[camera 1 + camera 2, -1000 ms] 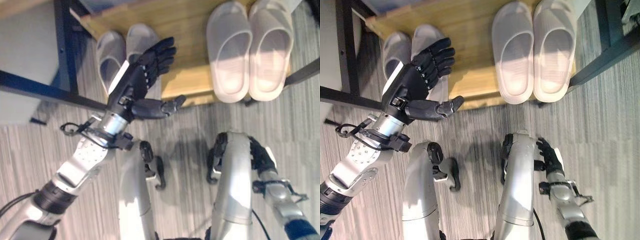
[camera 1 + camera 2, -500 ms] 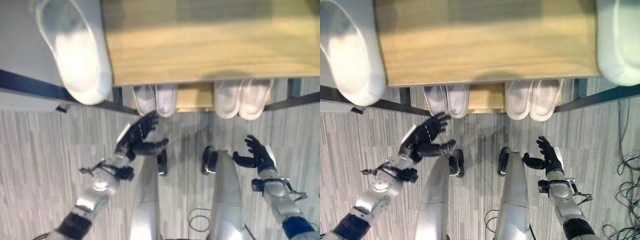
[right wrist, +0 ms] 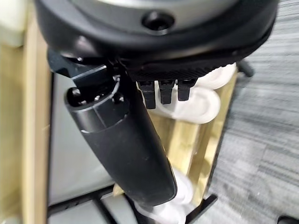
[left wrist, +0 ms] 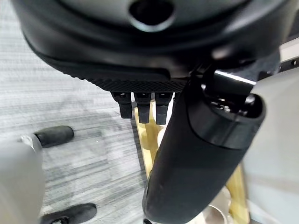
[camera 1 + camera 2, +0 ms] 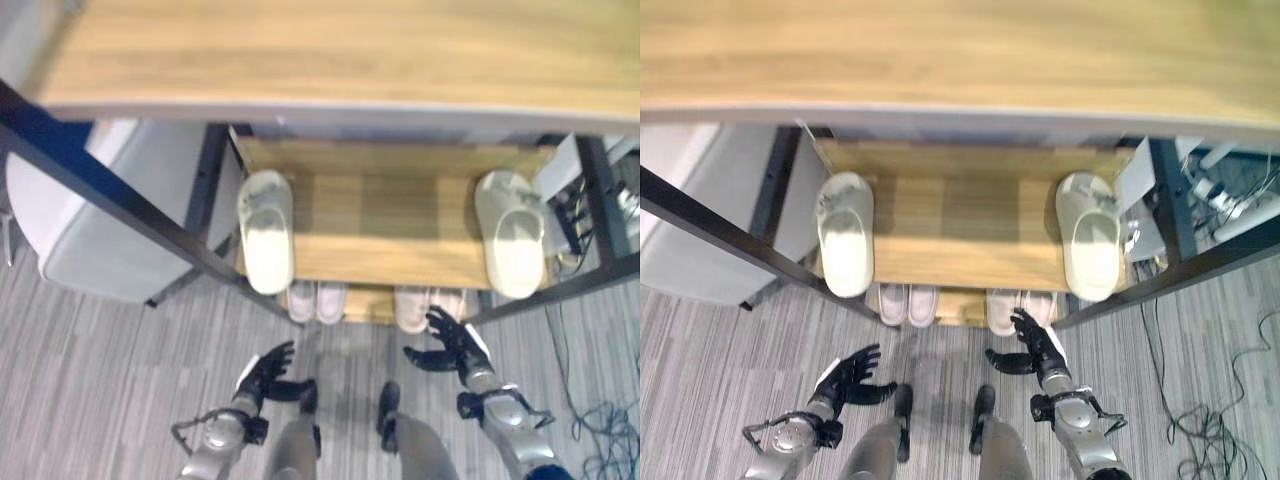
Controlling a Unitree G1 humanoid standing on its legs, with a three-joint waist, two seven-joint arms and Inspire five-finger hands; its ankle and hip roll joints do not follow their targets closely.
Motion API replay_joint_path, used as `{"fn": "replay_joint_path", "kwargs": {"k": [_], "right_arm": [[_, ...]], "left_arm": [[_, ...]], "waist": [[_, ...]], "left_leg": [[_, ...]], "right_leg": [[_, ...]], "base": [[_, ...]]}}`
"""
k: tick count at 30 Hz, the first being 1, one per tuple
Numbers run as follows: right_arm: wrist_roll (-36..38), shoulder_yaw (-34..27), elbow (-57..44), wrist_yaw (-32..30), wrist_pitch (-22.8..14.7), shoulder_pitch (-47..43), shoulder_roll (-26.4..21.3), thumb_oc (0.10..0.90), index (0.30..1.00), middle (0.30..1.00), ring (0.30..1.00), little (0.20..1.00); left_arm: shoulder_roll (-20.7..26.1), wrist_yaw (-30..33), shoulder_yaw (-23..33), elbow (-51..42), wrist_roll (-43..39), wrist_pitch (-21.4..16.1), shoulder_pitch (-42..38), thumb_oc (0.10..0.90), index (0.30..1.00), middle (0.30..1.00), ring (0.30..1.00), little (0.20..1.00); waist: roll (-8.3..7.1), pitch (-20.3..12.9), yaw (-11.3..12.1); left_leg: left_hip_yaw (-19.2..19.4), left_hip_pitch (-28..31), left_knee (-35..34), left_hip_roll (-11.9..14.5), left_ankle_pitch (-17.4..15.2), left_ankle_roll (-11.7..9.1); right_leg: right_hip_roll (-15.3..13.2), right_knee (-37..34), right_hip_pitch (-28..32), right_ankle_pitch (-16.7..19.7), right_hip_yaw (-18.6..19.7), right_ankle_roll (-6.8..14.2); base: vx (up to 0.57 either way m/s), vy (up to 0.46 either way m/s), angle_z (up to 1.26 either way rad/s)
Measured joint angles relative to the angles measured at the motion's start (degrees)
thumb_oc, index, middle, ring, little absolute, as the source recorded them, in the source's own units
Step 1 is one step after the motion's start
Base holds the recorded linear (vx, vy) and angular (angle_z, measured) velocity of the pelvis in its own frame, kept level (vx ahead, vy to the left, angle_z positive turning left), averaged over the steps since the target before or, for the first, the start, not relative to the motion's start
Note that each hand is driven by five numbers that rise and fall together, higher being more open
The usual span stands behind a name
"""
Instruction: Arrange the slippers neatly on the shoe rack.
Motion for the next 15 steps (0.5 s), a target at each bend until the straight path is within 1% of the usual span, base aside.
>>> {"fn": "replay_joint_path", "kwargs": {"k": [1, 2, 3, 4, 5, 6, 8, 9, 11, 15], "right_arm": [[0.0, 0.9, 0.0, 0.3, 0.5, 0.1, 0.0, 0.8, 0.9, 0.9, 0.9, 0.9], [-0.1, 2.3, 0.0, 1.3, 0.9, 1.1, 0.1, 0.8, 0.9, 0.9, 0.9, 0.9], [-0.3, 3.6, -0.5, 2.0, 1.4, 0.6, 0.7, 0.8, 0.9, 0.9, 0.9, 0.9], [-0.3, 3.6, -0.5, 2.0, 1.4, 0.6, 0.7, 0.8, 0.9, 0.9, 0.9, 0.9], [-0.6, 5.3, -0.6, 2.9, 2.0, 1.6, 1.8, 0.8, 0.9, 0.9, 0.9, 0.9], [-0.6, 5.8, -0.6, 3.6, 1.9, 1.9, 2.3, 0.8, 0.9, 0.9, 0.9, 0.9], [-1.0, 7.7, -1.1, 4.6, 2.3, 1.7, 2.6, 0.8, 0.9, 0.9, 0.9, 0.9], [-1.0, 8.3, -3.4, 5.5, 3.4, 2.2, 2.4, 0.8, 0.9, 0.9, 0.9, 0.9], [-1.0, 8.3, -6.5, 6.5, 3.4, 3.4, 2.3, 0.8, 0.9, 0.9, 0.9, 0.9], [0.7, 8.5, -12.1, 8.2, 4.3, 4.4, 1.9, 0.8, 0.9, 0.9, 0.9, 0.9]], "left_arm": [[-0.6, 0.0, 0.3, 1.4, 0.2, -0.1, 0.2, 0.8, 0.9, 0.9, 0.9, 0.9], [-1.3, 0.6, 0.3, 3.3, 0.6, 0.3, 0.8, 0.8, 0.9, 0.9, 0.9, 0.9], [-2.4, 1.0, 0.8, 4.5, 1.6, -0.1, 1.4, 0.8, 0.9, 0.9, 0.9, 0.9], [-2.4, 1.0, 0.8, 4.5, 1.6, -0.1, 1.4, 0.8, 0.9, 0.9, 0.9, 0.9], [-4.3, 1.7, 2.7, 9.3, 2.3, 0.5, 1.7, 0.8, 0.9, 0.9, 0.9, 0.9], [-4.5, 2.2, 2.5, 9.7, 2.4, 0.9, 2.2, 0.8, 0.9, 0.9, 0.9, 0.9], [-5.5, 2.5, 2.7, 13.1, 2.8, 1.0, 1.9, 0.8, 0.9, 0.9, 0.9, 0.9], [-6.1, 2.7, 2.7, 14.5, 4.1, 1.2, 2.0, 0.8, 0.9, 0.9, 0.9, 0.9], [-6.6, 2.7, 2.7, 14.5, 4.5, 1.2, 2.7, 0.8, 0.9, 0.9, 0.9, 0.9], [-7.2, 3.7, 3.2, 14.6, 4.6, 1.2, 3.1, 0.8, 0.9, 0.9, 0.9, 0.9]], "waist": [[0.0, -0.7, 0.1], [-0.22, -2.1, 0.1], [-0.39, -2.7, 0.2], [-0.39, -2.7, 0.2], [-0.8, -4.9, 0.1], [-1.03, -6.2, 0.1], [-1.12, -6.6, 0.4], [-1.12, -6.7, 0.6], [-1.22, -8.0, 0.7], [-1.54, -9.4, 1.5]], "left_leg": [[0.0, 1.1, -1.0, 0.0, 0.3, 0.0], [0.2, 2.9, -2.7, 0.0, 0.7, 0.0], [0.2, 4.3, -3.9, 0.0, 1.0, 0.0], [0.2, 4.3, -3.9, 0.0, 1.0, 0.0], [0.7, 7.7, -6.8, -0.1, 1.8, -0.2], [0.7, 7.8, -7.1, -0.1, 1.8, -0.2], [0.7, 9.6, -8.1, -0.1, 2.1, -0.3], [0.6, 11.2, -8.5, -0.2, 2.2, -0.4], [0.6, 11.1, -8.5, -0.2, 2.2, -0.4], [0.2, 11.2, -8.5, -0.2, 2.7, -0.7]], "right_leg": [[0.2, -1.5, 1.4, 0.6, -0.1, 0.1], [0.6, -4.5, 3.6, 1.6, -0.1, 0.4], [0.8, -6.6, 5.7, 2.5, -0.3, 0.5], [0.8, -6.6, 5.7, 2.5, -0.3, 0.5], [1.4, -11.2, 9.4, 4.1, -0.2, 0.7], [1.4, -12.0, 9.8, 4.3, -0.2, 0.7], [1.7, -12.7, 11.6, 4.6, -0.3, 0.9], [1.7, -12.7, 13.0, 4.5, -0.5, 1.1], [1.6, -13.1, 13.1, 4.3, -0.6, 1.3], [1.7, -13.1, 13.4, 4.3, -0.9, 1.4]], "base": [[0.08, -0.012, -0.01], [0.17, -0.015, 0.03], [0.17, -0.016, 0.01], [0.13, -0.011, -0.01], [0.07, -0.008, -0.04], [0.15, -0.014, -0.04], [0.12, -0.011, 0.03], [0.04, -0.004, 0.04], [0.06, -0.011, 0.06], [0.0, -0.012, 0.06]]}}
